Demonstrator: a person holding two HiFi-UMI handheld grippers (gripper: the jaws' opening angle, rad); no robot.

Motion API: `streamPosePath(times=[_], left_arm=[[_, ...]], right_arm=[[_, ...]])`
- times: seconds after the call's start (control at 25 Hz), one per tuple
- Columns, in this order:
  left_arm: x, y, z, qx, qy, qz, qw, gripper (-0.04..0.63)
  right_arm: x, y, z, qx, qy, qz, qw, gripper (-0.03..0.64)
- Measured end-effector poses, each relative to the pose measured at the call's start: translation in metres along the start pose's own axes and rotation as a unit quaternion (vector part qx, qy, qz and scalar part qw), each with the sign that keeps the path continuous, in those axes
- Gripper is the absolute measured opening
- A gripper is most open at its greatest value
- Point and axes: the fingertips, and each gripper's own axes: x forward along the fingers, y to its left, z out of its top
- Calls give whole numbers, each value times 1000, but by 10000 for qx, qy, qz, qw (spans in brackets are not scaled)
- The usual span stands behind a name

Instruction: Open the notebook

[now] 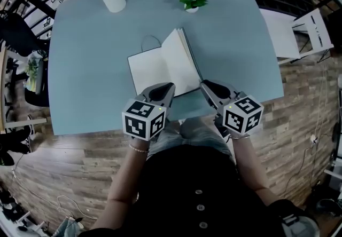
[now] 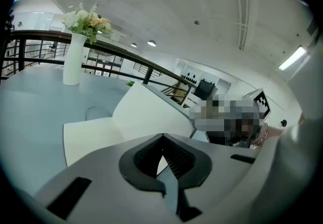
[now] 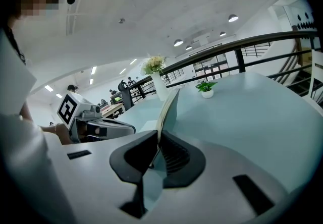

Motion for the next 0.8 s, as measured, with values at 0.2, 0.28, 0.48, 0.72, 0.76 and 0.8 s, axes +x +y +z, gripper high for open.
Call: streamPosePath(times=[0.2, 0.28, 0.48, 0.72, 0.76, 0.8], left_arm=[[10, -6, -5, -40, 113, 1, 9999, 17], [13, -6, -6, -55, 160, 18, 9999, 17], [20, -4, -7, -111, 206, 126, 9996, 17], [29, -4, -8, -150, 243, 258, 9993, 17], [30, -5, -9, -167, 248, 276, 9992, 17], [31, -5, -11, -191, 262, 285, 9991, 17]], right_arm=[[-4, -16, -7, 121, 79, -87, 9999, 35], [-5, -23, -10, 165, 122, -127, 9997, 37], [-5, -37, -18, 263, 210, -173, 9993, 37], [-4, -50, -26, 340, 328, -221, 9986, 38], [-4, -52, -28, 342, 342, -233, 9986, 40], [-4, -53, -29, 342, 360, -246, 9985, 40]])
